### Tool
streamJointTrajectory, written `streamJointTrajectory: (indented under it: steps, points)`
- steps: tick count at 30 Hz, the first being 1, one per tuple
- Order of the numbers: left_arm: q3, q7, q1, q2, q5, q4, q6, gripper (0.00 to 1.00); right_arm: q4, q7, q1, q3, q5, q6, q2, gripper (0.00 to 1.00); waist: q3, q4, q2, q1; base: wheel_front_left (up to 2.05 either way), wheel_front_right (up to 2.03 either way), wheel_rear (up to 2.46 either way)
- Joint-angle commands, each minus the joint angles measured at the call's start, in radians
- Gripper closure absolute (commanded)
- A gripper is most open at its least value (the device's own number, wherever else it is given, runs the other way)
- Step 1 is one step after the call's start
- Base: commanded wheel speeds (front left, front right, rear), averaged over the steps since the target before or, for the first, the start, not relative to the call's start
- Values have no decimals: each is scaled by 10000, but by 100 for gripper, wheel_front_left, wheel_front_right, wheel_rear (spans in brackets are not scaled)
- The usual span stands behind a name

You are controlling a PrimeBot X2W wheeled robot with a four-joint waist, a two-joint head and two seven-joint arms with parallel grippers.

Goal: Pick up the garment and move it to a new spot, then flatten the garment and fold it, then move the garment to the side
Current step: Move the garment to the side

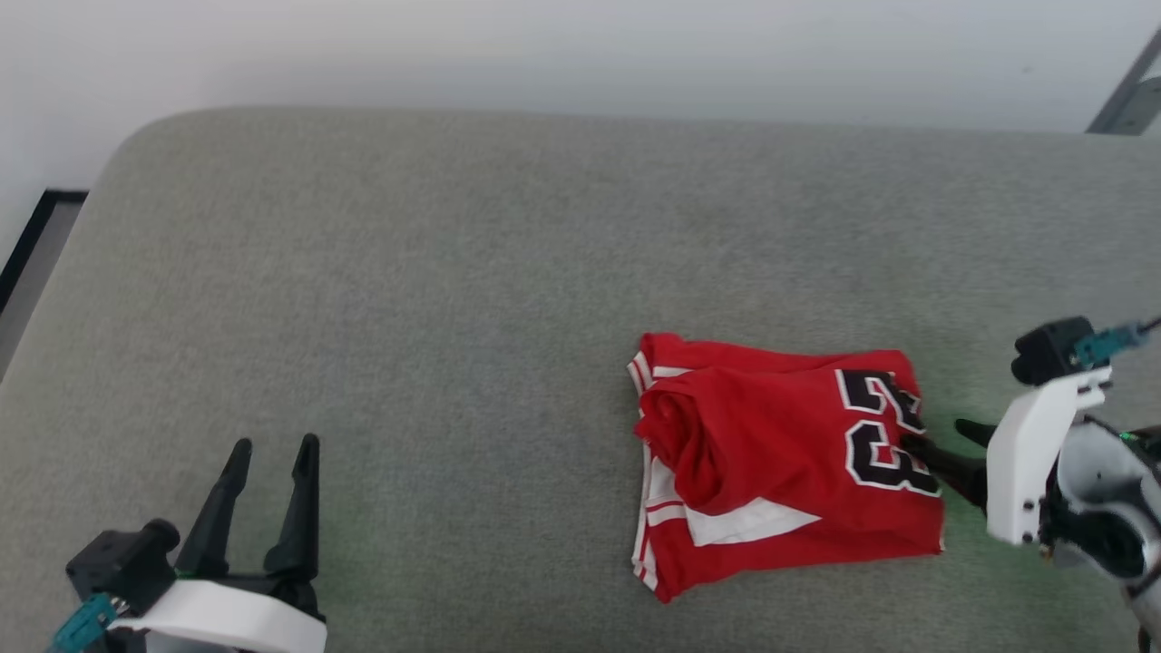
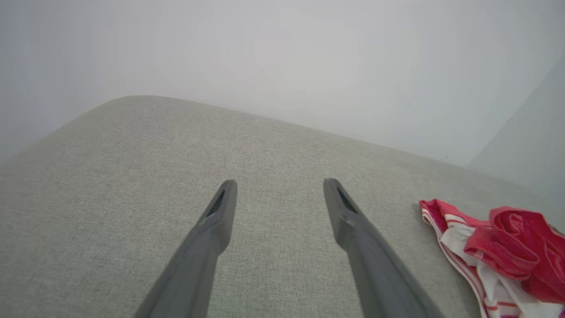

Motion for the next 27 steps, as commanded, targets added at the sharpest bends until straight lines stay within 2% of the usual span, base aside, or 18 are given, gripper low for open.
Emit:
streamJointTrajectory:
  steps: [1,6,10,11,12,13,17,27]
  points:
    - [-118,-40,-227,-20,-56,30,-33,0,261,555,-379,86,81,0,37,0,299,262,0,0,0,0,0]
    - [-353,-41,-561,-7,-206,137,-35,0,1107,1923,-1138,543,98,0,360,0,605,541,0,0,0,0,0]
    - [-466,-40,-770,-5,-321,202,-33,0,1923,2898,-1376,1097,293,1,932,0,779,706,0,0,0,0,0]
    - [-491,-40,-804,-16,-345,232,-35,0,2102,3045,-1398,1216,307,1,1026,21,810,738,0,0,0,0,0]
    - [-510,-40,-841,-49,-400,271,-35,0,2177,3089,-1434,1289,318,1,1096,91,837,766,0,0,0,0,0]
    - [-531,-40,-903,-57,-448,292,-35,0,2239,3067,-1503,1324,330,3,1137,100,867,789,0,0,0,0,0]
    - [-438,-41,-1027,-103,-587,368,-35,0,2157,2745,-1770,1287,349,0,968,100,973,775,0,0,0,0,0]
    - [-608,-40,-1699,155,-457,101,-35,0,1551,1898,-2591,595,80,-23,-288,100,1352,-3,0,0,0,0,0]
